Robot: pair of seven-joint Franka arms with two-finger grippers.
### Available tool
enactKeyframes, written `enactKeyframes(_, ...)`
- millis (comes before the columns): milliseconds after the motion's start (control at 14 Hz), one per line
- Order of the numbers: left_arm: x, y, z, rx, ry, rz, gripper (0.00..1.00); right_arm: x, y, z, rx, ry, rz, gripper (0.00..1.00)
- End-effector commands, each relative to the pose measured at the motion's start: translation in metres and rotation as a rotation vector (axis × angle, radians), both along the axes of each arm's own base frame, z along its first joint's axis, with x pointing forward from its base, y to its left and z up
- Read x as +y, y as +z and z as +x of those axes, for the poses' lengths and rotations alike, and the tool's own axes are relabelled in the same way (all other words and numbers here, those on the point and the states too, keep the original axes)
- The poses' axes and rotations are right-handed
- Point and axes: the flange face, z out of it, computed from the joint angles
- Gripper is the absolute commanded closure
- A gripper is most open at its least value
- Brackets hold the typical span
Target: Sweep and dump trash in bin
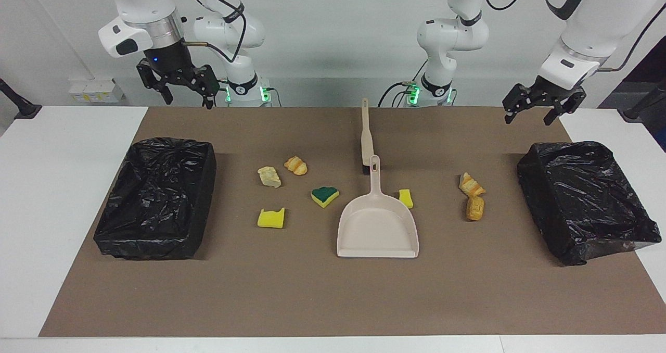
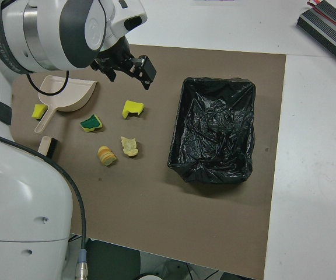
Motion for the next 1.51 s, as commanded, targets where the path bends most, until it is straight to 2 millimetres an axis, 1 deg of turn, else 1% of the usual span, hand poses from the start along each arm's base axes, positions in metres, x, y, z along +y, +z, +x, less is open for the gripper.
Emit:
enactKeyframes(0,0.000,0.003,0.001,0.004,0.015,-0.024,0.00,0.000,0.003,0.002,-0.009,0.020,0.018,0.00)
enactKeyframes(143,0.000,0.003,-0.002,0.017,0.013,-0.024,0.00,0.000,0.003,0.001,-0.008,0.020,0.016,0.00)
enactKeyframes(215,-0.001,-0.004,-0.002,0.021,0.010,-0.025,0.00,0.001,0.004,0.000,-0.005,0.024,0.015,0.00)
enactKeyframes(358,-0.011,-0.025,0.002,0.029,-0.004,-0.047,0.00,0.002,0.002,-0.001,0.000,0.035,0.014,0.00)
enactKeyframes(430,-0.016,-0.037,0.002,0.037,-0.003,-0.085,0.00,0.002,0.002,-0.002,0.002,0.035,0.014,0.00)
enactKeyframes(502,-0.019,-0.048,0.000,0.048,-0.005,-0.120,0.00,0.002,0.002,-0.002,0.003,0.036,0.014,0.00)
enactKeyframes(573,-0.025,-0.063,-0.002,0.074,-0.011,-0.140,0.00,0.002,0.001,-0.002,0.005,0.036,0.014,0.00)
enactKeyframes(645,-0.033,-0.073,-0.005,0.096,-0.017,-0.167,0.00,0.002,-0.002,-0.003,0.011,0.035,0.014,0.00)
enactKeyframes(717,-0.048,-0.089,-0.010,0.121,-0.035,-0.186,0.00,0.002,-0.002,-0.006,0.008,0.035,0.013,0.00)
enactKeyframes(788,-0.065,-0.101,-0.018,0.125,-0.060,-0.192,0.00,0.003,-0.003,-0.008,0.008,0.037,0.012,0.00)
enactKeyframes(860,-0.082,-0.115,-0.028,0.134,-0.082,-0.195,0.00,0.004,-0.004,-0.007,0.006,0.035,0.012,0.00)
enactKeyframes(932,-0.102,-0.129,-0.043,0.139,-0.108,-0.193,0.00,0.005,-0.005,-0.005,-0.006,0.029,0.013,0.00)
enactKeyframes(1003,-0.125,-0.142,-0.061,0.135,-0.137,-0.187,0.00,0.005,-0.011,-0.002,-0.008,0.026,0.012,0.00)
enactKeyframes(1075,-0.147,-0.156,-0.082,0.141,-0.144,-0.179,0.00,0.009,-0.014,0.002,-0.014,0.032,0.014,0.00)
enactKeyframes(1147,-0.163,-0.168,-0.101,0.150,-0.153,-0.169,0.00,0.015,-0.019,0.007,-0.018,0.043,0.015,0.00)
enactKeyframes(1218,-0.177,-0.177,-0.115,0.165,-0.165,-0.159,0.00,0.027,-0.024,0.012,-0.034,0.065,0.015,0.00)
enactKeyframes(1290,-0.196,-0.187,-0.130,0.183,-0.183,-0.147,0.00,0.037,-0.033,0.019,-0.044,0.085,0.012,0.00)
enactKeyframes(1362,-0.212,-0.201,-0.144,0.197,-0.188,-0.133,0.00,0.045,-0.042,0.027,-0.048,0.090,0.016,0.00)
enactKeyframes(1433,-0.226,-0.216,-0.159,0.189,-0.193,-0.123,0.00,0.058,-0.050,0.033,-0.059,0.088,0.020,0.00)
